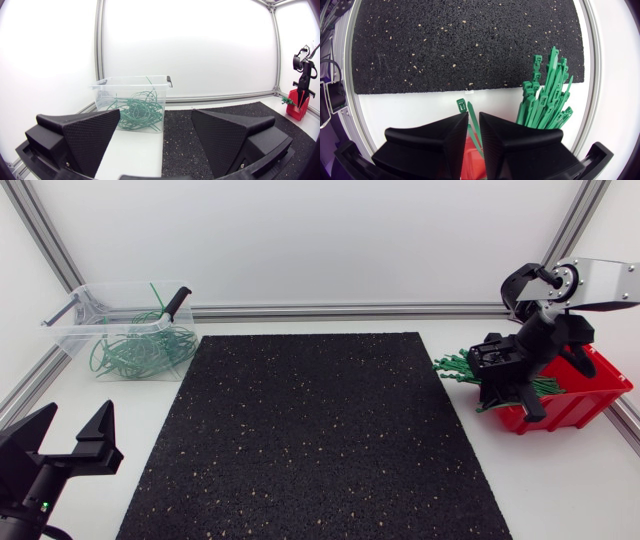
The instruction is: Take a green cable tie from the red box, thread the tail through the head to close it, then place it in the transparent bin on the left.
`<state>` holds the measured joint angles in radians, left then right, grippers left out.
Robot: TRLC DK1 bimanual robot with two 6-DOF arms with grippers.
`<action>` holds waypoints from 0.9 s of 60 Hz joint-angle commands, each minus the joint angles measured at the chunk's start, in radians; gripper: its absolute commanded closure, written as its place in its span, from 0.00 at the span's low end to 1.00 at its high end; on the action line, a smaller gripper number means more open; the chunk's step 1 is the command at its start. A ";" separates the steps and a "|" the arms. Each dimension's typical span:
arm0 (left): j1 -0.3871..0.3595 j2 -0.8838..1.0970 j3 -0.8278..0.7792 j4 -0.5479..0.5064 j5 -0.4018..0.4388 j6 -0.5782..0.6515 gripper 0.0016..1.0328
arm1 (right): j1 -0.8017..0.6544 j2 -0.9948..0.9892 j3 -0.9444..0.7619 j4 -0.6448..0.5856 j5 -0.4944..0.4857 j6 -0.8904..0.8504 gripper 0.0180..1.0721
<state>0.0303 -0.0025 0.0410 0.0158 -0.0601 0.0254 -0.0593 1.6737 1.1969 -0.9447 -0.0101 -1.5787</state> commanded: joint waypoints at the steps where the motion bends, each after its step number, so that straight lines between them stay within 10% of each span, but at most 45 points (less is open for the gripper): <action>1: -0.007 -0.010 -0.039 -0.017 -0.003 -0.016 0.04 | 0.007 0.020 0.009 -0.002 0.009 0.000 0.82; 54: -0.004 -0.010 -0.039 -0.017 -0.003 -0.015 0.04 | 0.003 -0.155 0.148 -0.086 -0.041 0.036 0.94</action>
<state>0.0303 -0.0025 0.0410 0.0158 -0.0605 0.0254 -0.0486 1.5612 1.2934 -1.0008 -0.0376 -1.5517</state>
